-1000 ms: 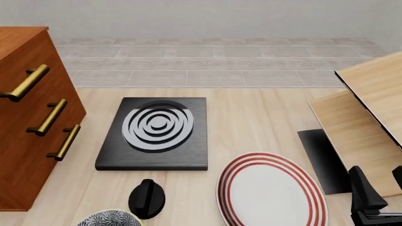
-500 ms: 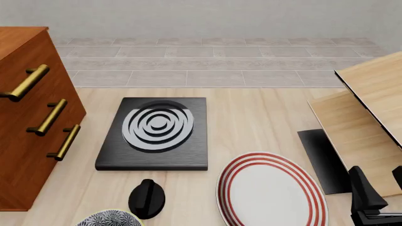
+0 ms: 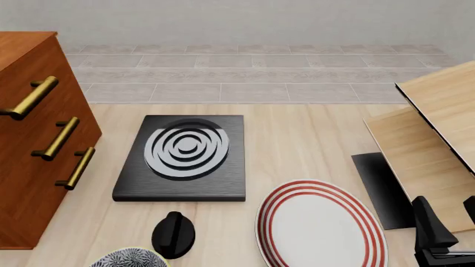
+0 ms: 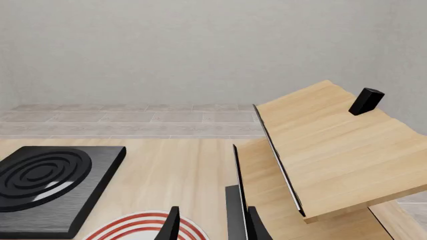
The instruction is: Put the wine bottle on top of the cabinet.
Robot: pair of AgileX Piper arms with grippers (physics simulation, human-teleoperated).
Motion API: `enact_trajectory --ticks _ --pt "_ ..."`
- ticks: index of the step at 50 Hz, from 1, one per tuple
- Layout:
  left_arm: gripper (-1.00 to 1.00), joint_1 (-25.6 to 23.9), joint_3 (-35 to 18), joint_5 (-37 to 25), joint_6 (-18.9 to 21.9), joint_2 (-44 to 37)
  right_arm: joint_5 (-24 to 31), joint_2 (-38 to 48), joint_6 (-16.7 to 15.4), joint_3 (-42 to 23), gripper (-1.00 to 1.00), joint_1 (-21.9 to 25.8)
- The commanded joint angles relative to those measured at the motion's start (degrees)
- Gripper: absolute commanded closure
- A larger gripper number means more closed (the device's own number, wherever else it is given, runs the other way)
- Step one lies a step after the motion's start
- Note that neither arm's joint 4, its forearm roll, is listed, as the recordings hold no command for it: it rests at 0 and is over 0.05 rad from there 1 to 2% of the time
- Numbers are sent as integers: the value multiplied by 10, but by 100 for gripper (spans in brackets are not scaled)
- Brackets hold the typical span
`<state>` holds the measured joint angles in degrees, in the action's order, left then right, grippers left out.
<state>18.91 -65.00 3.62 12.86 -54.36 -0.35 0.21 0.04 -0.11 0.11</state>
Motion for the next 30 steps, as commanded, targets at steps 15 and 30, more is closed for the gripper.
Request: enact_trajectory --ticks 15,30 --pt "100 15 48 56 3 -11 0 0 0 0 -100 0" --pt "100 21 74 83 5 -22 0 0 0 0 -100 0"
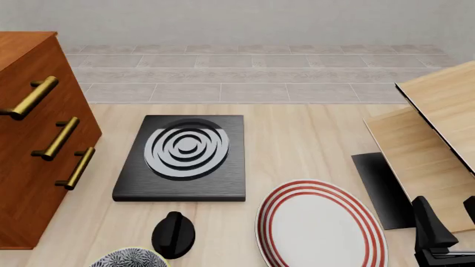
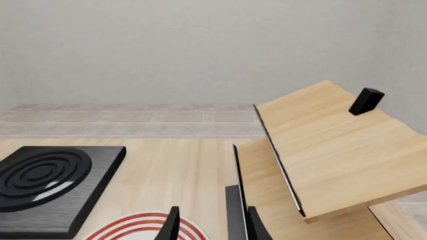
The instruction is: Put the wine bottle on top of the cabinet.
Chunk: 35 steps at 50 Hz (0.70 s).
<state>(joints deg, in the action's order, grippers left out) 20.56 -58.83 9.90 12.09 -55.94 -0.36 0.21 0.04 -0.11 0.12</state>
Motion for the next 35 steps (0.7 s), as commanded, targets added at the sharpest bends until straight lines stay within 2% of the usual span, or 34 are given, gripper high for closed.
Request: enact_trajectory --ticks 1,21,35 --pt "100 6 12 22 13 -7 0 0 0 0 -100 0" --pt "100 28 37 57 23 -30 0 0 0 0 -100 0" --pt "100 31 38 59 25 -36 0 0 0 0 -100 0"
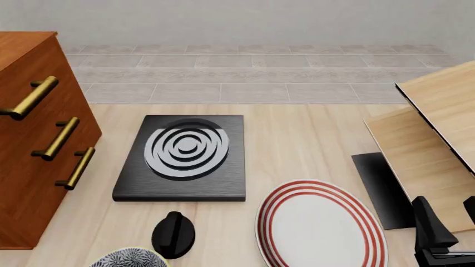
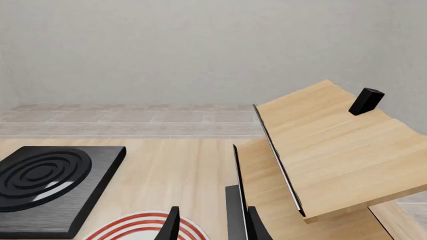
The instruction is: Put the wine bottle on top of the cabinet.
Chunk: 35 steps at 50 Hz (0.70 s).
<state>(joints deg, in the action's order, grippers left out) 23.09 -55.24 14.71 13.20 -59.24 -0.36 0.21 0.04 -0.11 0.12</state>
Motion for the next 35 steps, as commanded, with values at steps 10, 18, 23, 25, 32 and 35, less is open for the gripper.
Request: enact_trajectory --ticks 10,18,23,25,32,35 --pt "100 5 9 12 14 -3 0 0 0 0 -100 0" --pt "100 4 19 17 13 -6 0 0 0 0 -100 0" --pt "100 4 23 19 13 -7 0 0 0 0 -100 0" --pt "100 4 22 19 13 -10 0 0 0 0 -100 0" --pt "-100 8 17 19 17 -16 0 0 0 0 -100 0" --pt "-100 8 17 18 16 -17 0 0 0 0 -100 0"
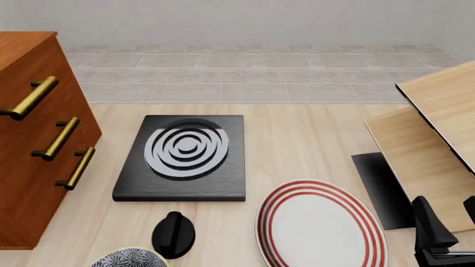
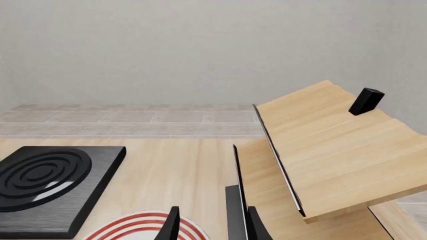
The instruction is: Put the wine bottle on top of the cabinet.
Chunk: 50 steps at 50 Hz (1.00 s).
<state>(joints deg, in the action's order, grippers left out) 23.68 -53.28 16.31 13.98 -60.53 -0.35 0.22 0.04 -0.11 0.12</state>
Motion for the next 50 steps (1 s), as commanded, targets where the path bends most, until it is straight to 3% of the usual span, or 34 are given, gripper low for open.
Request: enact_trajectory --ticks 1,50 --pt "-100 3 -3 2 10 -5 0 0 0 0 -100 0" --pt "-100 5 -37 -117 -25 132 0 0 0 0 -100 0"
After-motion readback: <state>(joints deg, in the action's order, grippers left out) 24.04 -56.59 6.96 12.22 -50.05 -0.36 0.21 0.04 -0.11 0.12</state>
